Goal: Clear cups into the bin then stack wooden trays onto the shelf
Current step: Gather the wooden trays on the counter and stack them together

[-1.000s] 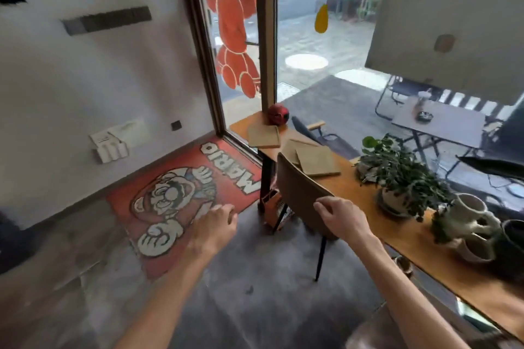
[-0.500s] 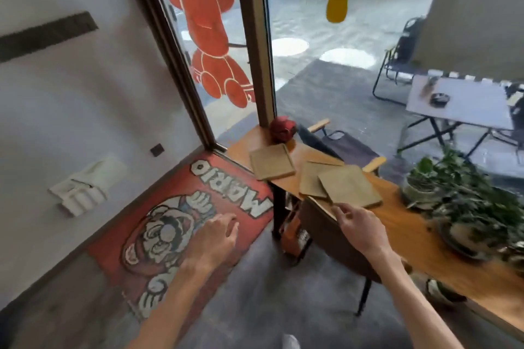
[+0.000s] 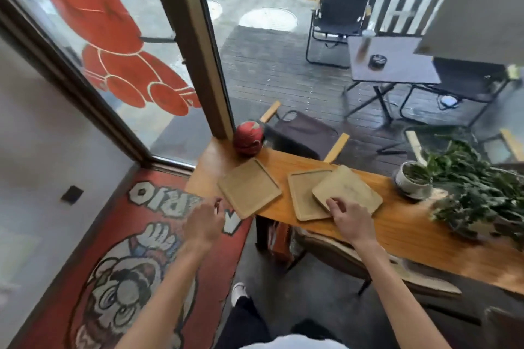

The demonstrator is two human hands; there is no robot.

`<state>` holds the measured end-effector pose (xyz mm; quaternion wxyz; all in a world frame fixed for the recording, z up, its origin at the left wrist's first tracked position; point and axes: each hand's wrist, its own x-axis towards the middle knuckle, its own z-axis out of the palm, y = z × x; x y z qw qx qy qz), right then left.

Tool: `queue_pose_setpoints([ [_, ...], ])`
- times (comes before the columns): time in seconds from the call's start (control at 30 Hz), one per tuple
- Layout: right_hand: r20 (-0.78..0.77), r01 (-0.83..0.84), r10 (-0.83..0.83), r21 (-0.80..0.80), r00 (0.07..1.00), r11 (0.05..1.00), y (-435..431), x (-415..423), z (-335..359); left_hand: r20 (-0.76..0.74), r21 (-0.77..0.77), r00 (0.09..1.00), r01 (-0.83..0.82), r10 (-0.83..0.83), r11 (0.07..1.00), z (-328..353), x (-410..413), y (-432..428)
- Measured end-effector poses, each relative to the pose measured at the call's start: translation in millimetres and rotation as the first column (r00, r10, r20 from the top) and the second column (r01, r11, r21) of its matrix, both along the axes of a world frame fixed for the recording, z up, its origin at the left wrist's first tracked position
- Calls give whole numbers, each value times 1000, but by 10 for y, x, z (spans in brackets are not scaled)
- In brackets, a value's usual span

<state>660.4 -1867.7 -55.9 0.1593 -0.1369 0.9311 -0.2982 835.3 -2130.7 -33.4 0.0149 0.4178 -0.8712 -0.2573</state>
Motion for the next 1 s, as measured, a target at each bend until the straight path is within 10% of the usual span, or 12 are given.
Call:
queue_pose_setpoints([
  [0.4,41,74,-75,10,996,997,-1428,-657,-568,98,-154,995,21,-6,988,-454,-845,-1352],
  [0.53,158,132,-120,-68,980,989,-1657,-808,-891,132,96,988,-91,77,991,-769,-962,-1539],
  [0.7,325,91,-103,51,940,995,-2105,-1060,-1469,298,643,906,-423,300,639,-1659,-1269,-1706],
  [1.0,329,58,-135,233,934,971,-2701,-1207,-2285,488,734,831,-556,267,390,-2277,-1494,-1772],
])
